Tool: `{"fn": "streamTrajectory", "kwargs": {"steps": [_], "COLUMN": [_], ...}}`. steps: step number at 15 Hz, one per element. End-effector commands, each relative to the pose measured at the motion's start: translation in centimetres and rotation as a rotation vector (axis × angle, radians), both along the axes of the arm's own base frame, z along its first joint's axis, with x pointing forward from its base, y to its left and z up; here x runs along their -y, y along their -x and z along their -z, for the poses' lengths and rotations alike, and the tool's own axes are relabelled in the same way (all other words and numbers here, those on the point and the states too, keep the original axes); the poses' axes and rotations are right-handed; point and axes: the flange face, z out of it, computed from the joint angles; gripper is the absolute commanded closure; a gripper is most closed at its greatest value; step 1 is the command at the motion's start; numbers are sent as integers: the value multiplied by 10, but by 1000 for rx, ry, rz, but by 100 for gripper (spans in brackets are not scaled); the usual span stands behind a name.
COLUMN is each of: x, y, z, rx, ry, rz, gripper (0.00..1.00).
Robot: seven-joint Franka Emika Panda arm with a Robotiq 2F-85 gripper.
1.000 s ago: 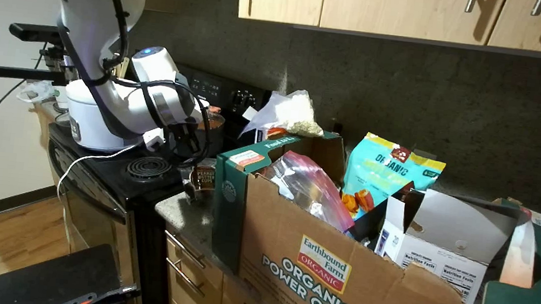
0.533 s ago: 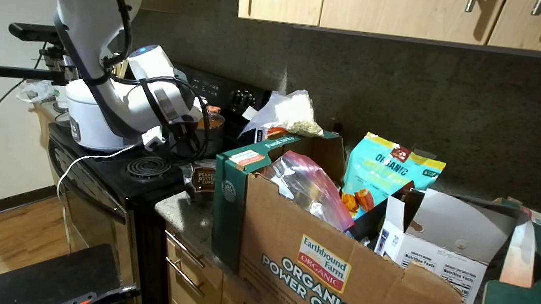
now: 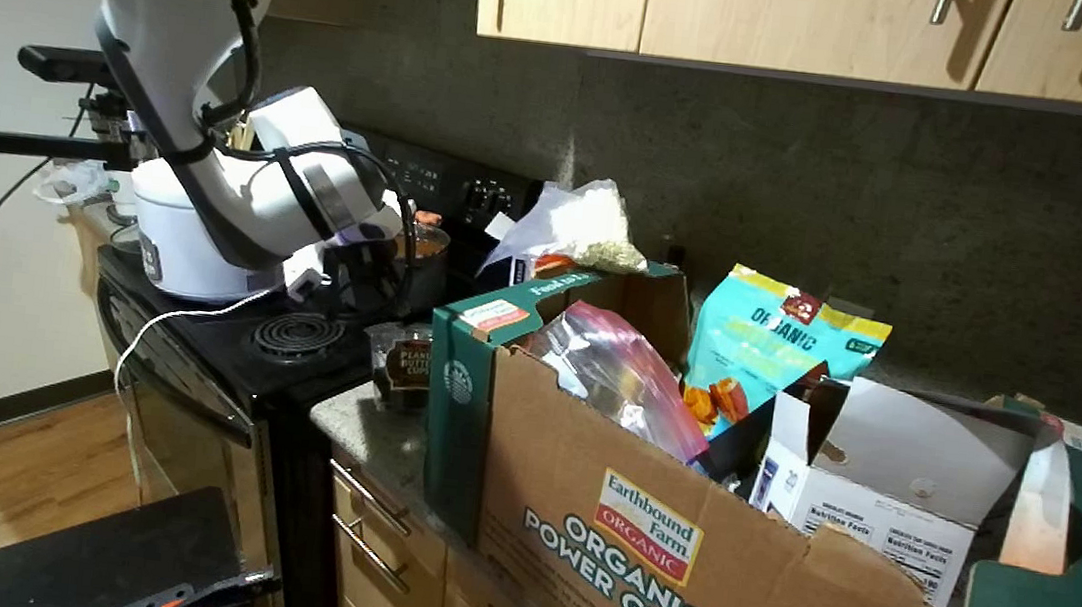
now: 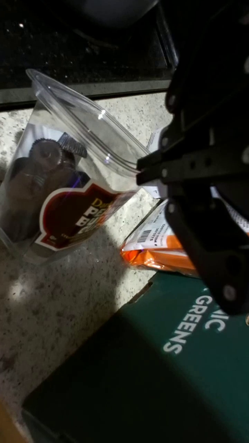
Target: Pick up the popcorn bag and plastic container from the bag and put them on the countertop.
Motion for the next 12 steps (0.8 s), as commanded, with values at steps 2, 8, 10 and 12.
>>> {"fn": "streamTrajectory", "kwargs": {"steps": [2,8,10,12], "x": [1,2,2,1], "y": [7,11,13,14], "z": [-2,1,1,0], "rx": [3,-27,-41,-49], "ry": [49,109,118,124], "rz": [35,85,103,116], "gripper": [99,99,99,99]}}
